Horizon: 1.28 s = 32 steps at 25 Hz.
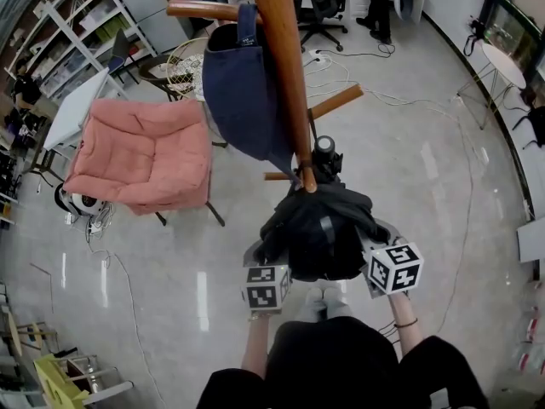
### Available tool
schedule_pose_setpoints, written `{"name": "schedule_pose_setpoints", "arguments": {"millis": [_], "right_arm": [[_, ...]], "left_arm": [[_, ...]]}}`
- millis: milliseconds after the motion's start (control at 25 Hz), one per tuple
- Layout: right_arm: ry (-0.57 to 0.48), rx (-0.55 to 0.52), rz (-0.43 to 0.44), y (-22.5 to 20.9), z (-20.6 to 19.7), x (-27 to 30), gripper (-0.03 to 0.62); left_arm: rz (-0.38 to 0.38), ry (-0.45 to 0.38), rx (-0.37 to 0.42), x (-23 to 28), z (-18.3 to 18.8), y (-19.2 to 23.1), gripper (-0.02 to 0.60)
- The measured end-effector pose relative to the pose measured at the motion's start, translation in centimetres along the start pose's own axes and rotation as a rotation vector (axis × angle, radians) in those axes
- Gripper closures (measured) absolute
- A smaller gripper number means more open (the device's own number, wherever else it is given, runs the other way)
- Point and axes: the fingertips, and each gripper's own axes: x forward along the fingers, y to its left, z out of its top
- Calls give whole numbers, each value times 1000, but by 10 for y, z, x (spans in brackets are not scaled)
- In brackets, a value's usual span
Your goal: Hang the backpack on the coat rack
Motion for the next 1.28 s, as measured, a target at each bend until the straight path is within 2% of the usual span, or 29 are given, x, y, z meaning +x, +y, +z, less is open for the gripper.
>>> {"name": "schedule_pose_setpoints", "arguments": {"millis": [400,560,720,800,920,1040,1160,1280], "right_arm": [[-9,-25,-21,-2,-1,2,542],[-7,26,-18,0,-2,3,521],[-27,49,10,4,1,0,426],[-31,47,17,6,1,-1,405],[-47,38,9,8,2,-6,391],[-64,18,4,8,5,-11,385],[-80,21,26,12,8,-19,384],[-108,3,54,19,16,-32,384]], "left_arm": [[28,-42,-21,4,0,2,413],[33,-27,-23,4,-1,2,406],[41,-41,-30,0,2,1,368],[42,-52,-32,-2,3,0,348],[44,-62,-31,-7,3,-1,316],[50,-73,-37,-14,4,0,313],[49,-89,-64,-24,5,1,313],[61,-99,-57,-37,8,1,313]]}}
